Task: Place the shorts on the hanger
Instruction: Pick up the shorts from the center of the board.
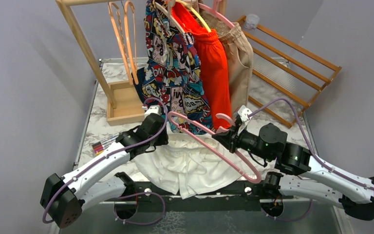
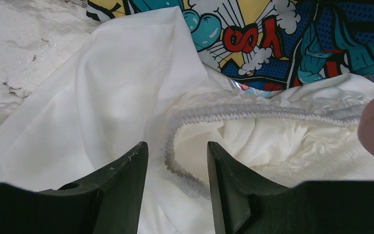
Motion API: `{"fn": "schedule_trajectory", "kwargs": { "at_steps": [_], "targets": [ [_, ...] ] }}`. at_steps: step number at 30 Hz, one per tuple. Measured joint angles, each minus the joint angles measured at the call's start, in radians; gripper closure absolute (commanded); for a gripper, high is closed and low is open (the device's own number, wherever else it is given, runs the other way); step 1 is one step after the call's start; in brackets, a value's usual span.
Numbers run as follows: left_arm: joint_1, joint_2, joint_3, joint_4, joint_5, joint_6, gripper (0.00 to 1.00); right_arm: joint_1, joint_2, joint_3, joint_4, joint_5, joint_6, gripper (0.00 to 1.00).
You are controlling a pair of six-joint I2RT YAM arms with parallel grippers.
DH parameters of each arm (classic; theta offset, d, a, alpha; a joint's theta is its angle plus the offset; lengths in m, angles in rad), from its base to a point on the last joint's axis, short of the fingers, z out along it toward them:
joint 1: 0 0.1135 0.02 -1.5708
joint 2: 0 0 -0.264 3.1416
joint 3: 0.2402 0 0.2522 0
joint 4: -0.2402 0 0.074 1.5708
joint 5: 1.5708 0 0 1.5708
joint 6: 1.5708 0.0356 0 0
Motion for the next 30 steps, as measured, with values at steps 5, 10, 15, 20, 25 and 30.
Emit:
{"fn": "schedule_trajectory", "kwargs": {
  "at_steps": [5, 10, 15, 20, 25, 30],
  "targets": [
    [0.0, 0.011, 0.0, 0.008, 0.013, -0.003, 0.5, 0.0, 0.001, 0.0, 0.0, 0.0, 0.0, 0.99],
    [0.0, 0.022, -0.004, 0.013, 0.013, -0.012, 0.57, 0.0, 0.006, 0.0, 0.0, 0.0, -0.001, 0.99],
    [0.0, 0.038, -0.006, 0.014, 0.014, -0.019, 0.69, 0.0, 0.009, 0.0, -0.001, 0.0, -0.001, 0.99],
    [0.0, 0.039, -0.007, 0.02, 0.014, -0.023, 0.76, 0.0, 0.009, 0.0, -0.001, -0.001, -0.001, 0.99],
    [0.0, 0.029, -0.01, 0.02, 0.014, -0.024, 0.88, 0.0, 0.013, 0.018, -0.037, -0.001, -0.034, 0.99],
    [0.0, 0.006, -0.015, 0.02, 0.013, -0.026, 1.0, 0.0, 0.028, 0.106, -0.115, -0.026, -0.076, 0.99]
  ]
}}
